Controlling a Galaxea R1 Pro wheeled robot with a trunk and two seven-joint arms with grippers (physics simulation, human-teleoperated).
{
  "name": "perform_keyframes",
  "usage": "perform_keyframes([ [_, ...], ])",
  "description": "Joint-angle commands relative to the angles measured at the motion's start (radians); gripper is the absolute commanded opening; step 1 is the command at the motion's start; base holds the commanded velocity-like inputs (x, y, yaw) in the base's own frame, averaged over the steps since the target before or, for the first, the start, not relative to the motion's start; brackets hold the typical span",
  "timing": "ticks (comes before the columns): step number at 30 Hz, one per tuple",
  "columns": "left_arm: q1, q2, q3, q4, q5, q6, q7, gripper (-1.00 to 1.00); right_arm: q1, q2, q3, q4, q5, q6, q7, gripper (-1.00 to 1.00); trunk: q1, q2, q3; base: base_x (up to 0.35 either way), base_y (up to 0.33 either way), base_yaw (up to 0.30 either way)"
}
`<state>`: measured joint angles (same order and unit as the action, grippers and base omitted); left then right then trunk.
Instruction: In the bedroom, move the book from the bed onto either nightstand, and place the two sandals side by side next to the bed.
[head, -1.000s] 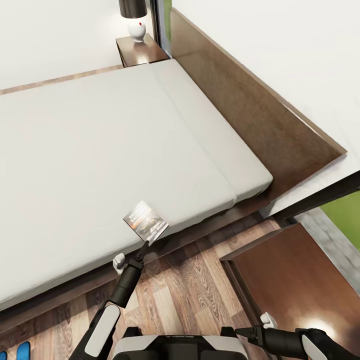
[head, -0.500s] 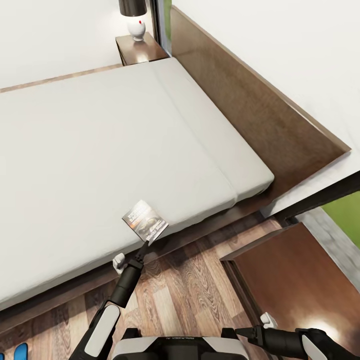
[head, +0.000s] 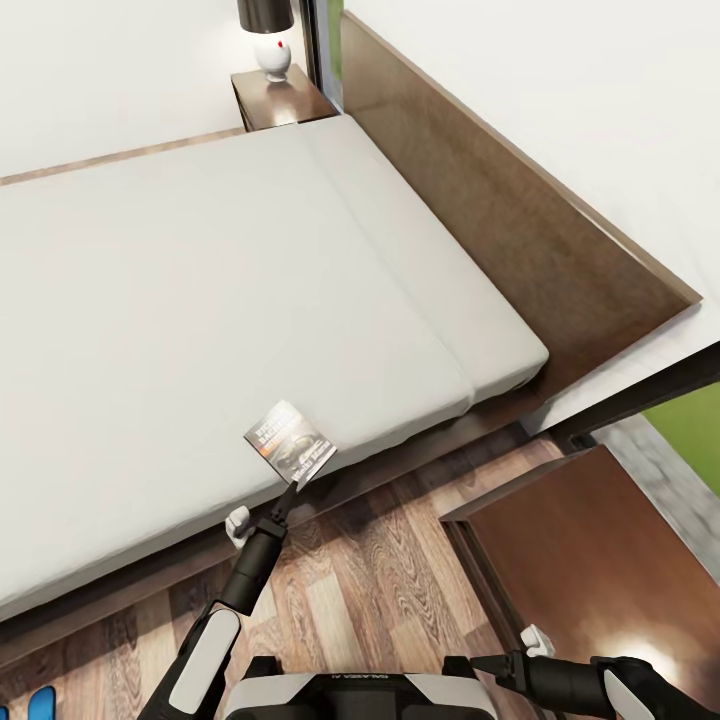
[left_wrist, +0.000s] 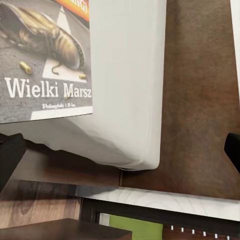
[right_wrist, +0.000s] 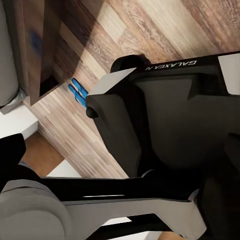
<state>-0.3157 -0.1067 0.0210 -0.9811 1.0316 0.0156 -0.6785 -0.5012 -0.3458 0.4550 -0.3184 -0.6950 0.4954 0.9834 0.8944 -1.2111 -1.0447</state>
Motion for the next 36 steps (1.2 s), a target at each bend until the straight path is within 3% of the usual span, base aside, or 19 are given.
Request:
perform_keyframes([
  [1,0.000,-0.001,0.001,0.001,0.004,0.002,-0.004,1.00,0.000,-0.001,0.005,-0.001,-0.009,0.008,0.000,1.00,0.000,0.000,0.000,0.000,0.000,0.000],
  [36,0.000,0.001,0.002,0.000,0.004,0.003,-0.004,1.00,0.000,-0.001,0.006,-0.001,-0.009,0.008,0.000,1.00,0.000,0.000,0.000,-0.059,0.000,0.000],
])
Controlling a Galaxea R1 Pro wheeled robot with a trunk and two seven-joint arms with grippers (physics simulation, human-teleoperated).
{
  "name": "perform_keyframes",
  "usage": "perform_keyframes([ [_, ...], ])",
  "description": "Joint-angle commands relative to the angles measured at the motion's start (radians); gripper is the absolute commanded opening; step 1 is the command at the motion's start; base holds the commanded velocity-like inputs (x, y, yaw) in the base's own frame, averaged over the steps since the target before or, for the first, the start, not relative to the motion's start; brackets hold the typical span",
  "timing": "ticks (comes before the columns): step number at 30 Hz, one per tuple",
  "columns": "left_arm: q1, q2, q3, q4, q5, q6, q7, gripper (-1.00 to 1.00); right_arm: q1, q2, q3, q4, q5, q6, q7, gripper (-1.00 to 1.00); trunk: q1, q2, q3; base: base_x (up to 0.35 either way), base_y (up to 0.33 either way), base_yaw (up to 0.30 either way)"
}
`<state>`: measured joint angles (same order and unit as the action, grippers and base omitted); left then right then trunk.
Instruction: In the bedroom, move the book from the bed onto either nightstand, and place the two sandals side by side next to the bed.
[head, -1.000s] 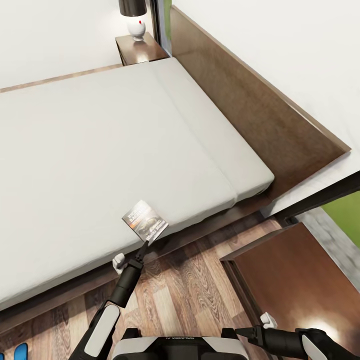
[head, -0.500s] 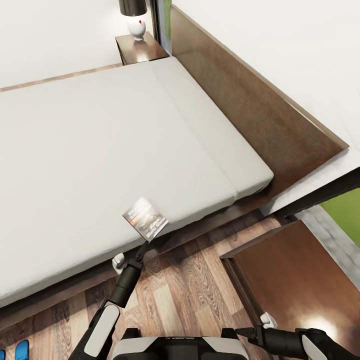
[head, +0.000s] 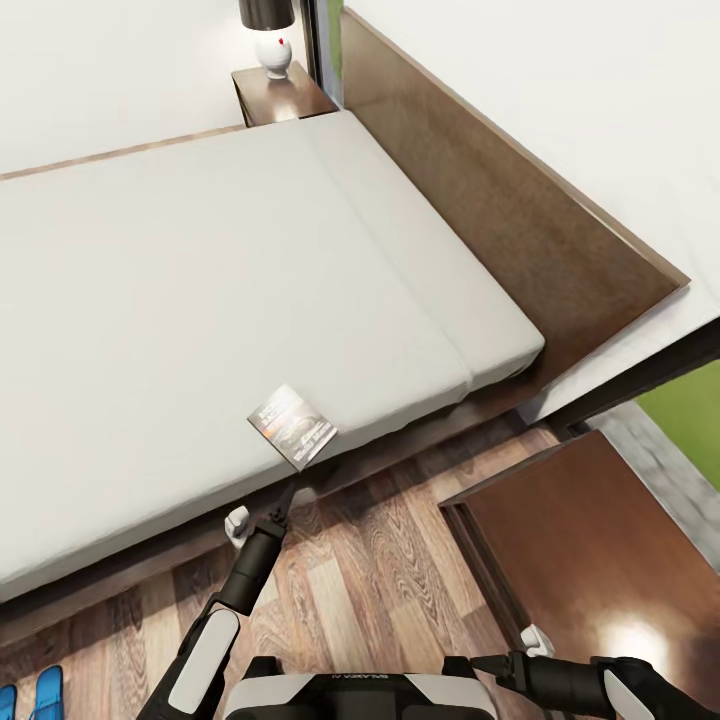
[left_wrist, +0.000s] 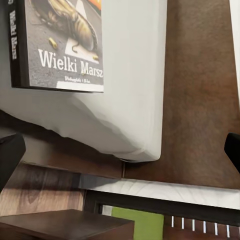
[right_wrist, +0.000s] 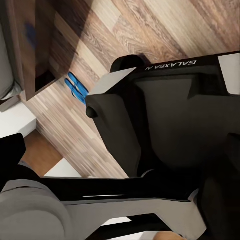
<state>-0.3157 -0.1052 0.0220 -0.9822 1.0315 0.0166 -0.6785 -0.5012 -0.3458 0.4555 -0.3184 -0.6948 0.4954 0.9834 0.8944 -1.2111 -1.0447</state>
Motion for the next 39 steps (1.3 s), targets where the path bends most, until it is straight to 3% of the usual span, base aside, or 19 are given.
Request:
perform_keyframes([
  [1,0.000,-0.001,0.001,0.001,0.004,0.002,-0.004,1.00,0.000,-0.001,0.005,-0.001,-0.009,0.008,0.000,1.00,0.000,0.000,0.000,-0.009,0.000,0.000],
  [13,0.000,-0.001,0.000,0.002,0.005,0.002,-0.003,1.00,0.000,-0.001,0.005,-0.001,-0.009,0.008,0.001,1.00,0.000,0.000,0.000,-0.001,0.000,0.000],
  [39,0.000,-0.001,0.004,0.001,0.006,0.003,-0.004,1.00,0.000,-0.001,0.005,-0.001,-0.009,0.008,0.001,1.00,0.100,-0.182,-0.082,0.000,0.000,0.000],
])
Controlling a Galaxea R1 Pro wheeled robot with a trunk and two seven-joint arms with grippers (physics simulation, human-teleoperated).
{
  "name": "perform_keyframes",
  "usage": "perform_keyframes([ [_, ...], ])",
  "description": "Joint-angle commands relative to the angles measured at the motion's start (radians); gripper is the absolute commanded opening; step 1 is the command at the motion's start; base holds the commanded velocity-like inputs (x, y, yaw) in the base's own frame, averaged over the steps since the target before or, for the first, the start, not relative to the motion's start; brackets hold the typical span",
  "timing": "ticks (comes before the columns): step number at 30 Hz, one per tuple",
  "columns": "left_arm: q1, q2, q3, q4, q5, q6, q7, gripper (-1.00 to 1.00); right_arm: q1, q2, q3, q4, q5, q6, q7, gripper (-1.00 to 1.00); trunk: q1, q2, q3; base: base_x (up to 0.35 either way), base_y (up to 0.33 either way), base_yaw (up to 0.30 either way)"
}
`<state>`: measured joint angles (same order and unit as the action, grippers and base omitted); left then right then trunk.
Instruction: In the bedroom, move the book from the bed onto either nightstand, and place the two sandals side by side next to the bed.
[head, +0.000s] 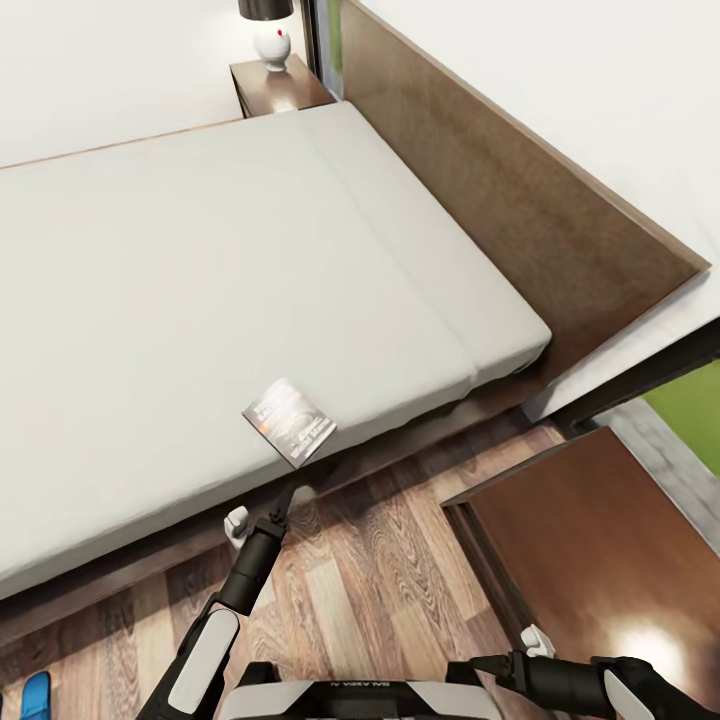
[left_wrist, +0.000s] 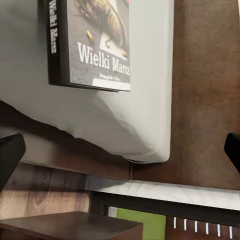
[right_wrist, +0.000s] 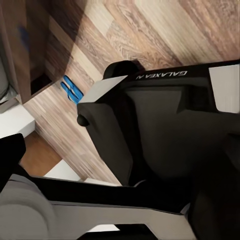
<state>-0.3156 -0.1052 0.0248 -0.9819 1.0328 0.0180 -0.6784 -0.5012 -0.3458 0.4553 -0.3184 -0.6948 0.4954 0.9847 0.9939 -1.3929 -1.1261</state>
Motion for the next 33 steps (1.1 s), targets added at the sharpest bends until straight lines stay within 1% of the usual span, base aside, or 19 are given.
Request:
perform_keyframes([
  [1,0.000,-0.001,0.001,0.000,0.004,0.002,-0.004,1.00,0.000,-0.001,0.005,-0.001,-0.009,0.008,0.000,1.00,0.004,-0.008,-0.004,0.000,0.000,0.000],
  [16,0.000,-0.001,0.002,0.000,0.004,0.002,-0.004,1.00,0.000,-0.001,0.005,-0.001,-0.009,0.008,0.000,1.00,0.061,-0.113,-0.051,0.000,0.000,0.000],
  [33,0.000,-0.001,0.001,0.000,0.004,0.001,-0.005,1.00,0.000,-0.001,0.005,-0.001,-0.009,0.008,-0.001,1.00,0.061,-0.113,-0.051,0.000,0.000,0.000],
])
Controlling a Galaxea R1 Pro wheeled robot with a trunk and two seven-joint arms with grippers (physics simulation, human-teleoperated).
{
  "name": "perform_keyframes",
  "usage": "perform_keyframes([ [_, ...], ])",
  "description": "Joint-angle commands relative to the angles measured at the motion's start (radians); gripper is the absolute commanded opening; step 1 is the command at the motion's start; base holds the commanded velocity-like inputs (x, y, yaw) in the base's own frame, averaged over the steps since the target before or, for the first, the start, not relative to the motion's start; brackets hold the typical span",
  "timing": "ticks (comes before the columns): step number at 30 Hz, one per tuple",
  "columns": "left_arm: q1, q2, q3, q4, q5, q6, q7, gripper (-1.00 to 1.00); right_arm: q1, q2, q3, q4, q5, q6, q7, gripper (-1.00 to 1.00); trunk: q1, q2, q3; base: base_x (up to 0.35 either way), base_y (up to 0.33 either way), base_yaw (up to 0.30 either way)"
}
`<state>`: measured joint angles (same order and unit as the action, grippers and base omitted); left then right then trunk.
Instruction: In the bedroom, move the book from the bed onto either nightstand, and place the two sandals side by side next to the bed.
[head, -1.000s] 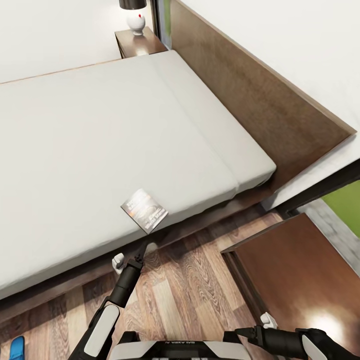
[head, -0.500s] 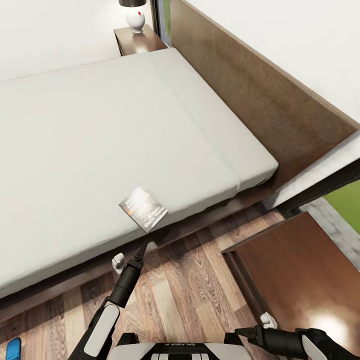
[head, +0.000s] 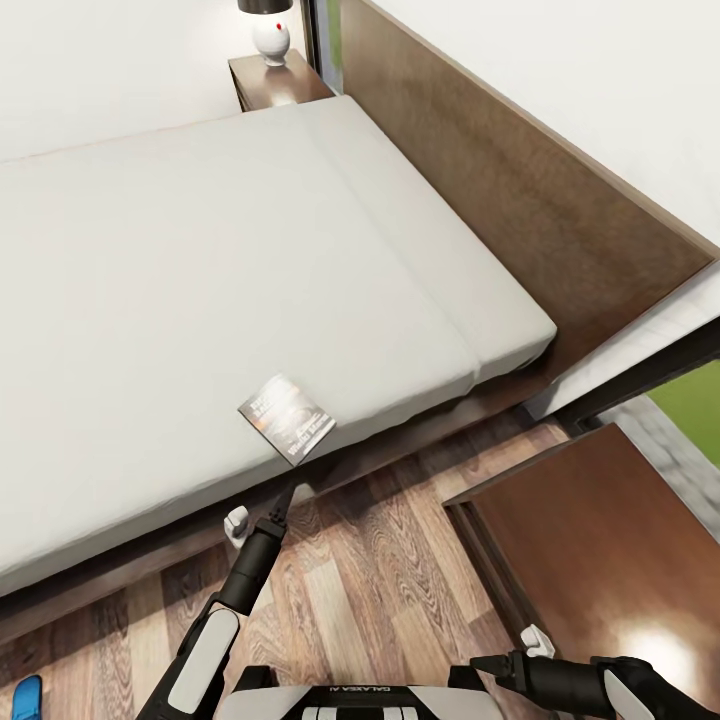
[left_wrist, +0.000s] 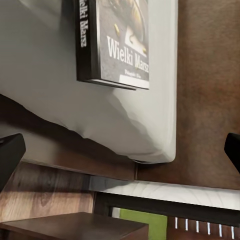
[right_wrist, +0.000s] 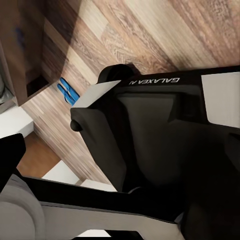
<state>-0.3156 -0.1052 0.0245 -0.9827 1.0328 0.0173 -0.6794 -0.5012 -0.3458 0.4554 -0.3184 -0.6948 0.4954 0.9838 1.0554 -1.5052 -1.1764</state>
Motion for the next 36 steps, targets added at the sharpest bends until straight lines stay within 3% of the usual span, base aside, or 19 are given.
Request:
perform_keyframes([
  [1,0.000,-0.001,0.001,0.000,0.004,0.002,-0.004,1.00,0.000,-0.001,0.005,-0.001,-0.009,0.008,0.000,1.00,0.000,0.000,0.000,0.000,0.000,0.000],
  [22,0.000,-0.001,-0.001,-0.001,0.003,0.000,-0.005,1.00,0.000,-0.001,0.005,-0.001,-0.009,0.008,0.000,1.00,0.000,0.000,0.000,0.043,0.000,0.000],
  [36,0.000,-0.001,0.000,0.001,0.003,0.000,-0.005,1.00,0.000,-0.001,0.005,-0.001,-0.009,0.008,0.000,1.00,0.000,0.000,0.000,0.026,-0.087,0.000],
])
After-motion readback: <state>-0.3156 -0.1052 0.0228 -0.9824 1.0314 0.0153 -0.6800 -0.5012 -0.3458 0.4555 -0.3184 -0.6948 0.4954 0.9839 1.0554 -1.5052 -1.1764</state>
